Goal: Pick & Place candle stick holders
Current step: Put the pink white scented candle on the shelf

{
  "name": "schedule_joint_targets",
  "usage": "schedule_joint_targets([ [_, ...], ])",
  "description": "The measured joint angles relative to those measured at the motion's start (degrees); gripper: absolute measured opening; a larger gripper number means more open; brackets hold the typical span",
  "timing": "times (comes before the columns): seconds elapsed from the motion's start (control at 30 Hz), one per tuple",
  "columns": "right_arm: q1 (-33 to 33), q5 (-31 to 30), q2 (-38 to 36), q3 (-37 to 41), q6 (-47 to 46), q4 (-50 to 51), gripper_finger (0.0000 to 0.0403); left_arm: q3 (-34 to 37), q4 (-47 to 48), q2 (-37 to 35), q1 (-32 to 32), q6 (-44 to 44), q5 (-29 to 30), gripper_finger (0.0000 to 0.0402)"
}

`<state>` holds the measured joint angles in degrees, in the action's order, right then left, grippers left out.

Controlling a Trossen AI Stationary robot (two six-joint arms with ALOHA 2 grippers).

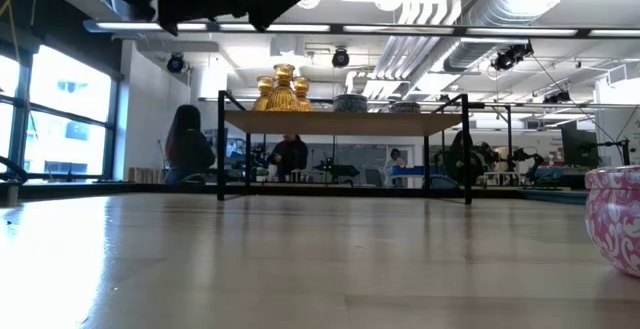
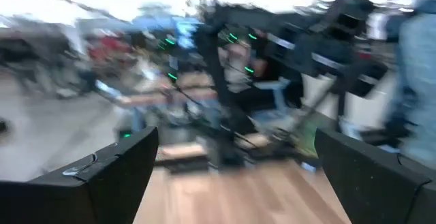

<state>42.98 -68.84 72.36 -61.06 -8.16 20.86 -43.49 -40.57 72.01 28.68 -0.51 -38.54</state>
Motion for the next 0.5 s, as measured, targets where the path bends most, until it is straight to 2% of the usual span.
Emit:
schedule_joint_targets([
  [0.07, 0.00, 3.24, 0.00, 0.00, -0.27, -0.01, 0.0238, -0.01, 5.91, -2.15, -0.78, 0.04, -1.43, 0.0388],
  [0.2, 0.00, 7.34, 0.00, 0.00, -1.01, -0.02, 0.0238, 0.01, 18.55, -7.09, -3.61, 1.74, -0.47, 0.0388],
  [0.5, 0.00, 9.67, 0.00, 0.00, -1.91, -0.07, 0.0238, 0.01, 40.89, -14.37, -13.00, 4.98, 9.15, 0.0388],
])
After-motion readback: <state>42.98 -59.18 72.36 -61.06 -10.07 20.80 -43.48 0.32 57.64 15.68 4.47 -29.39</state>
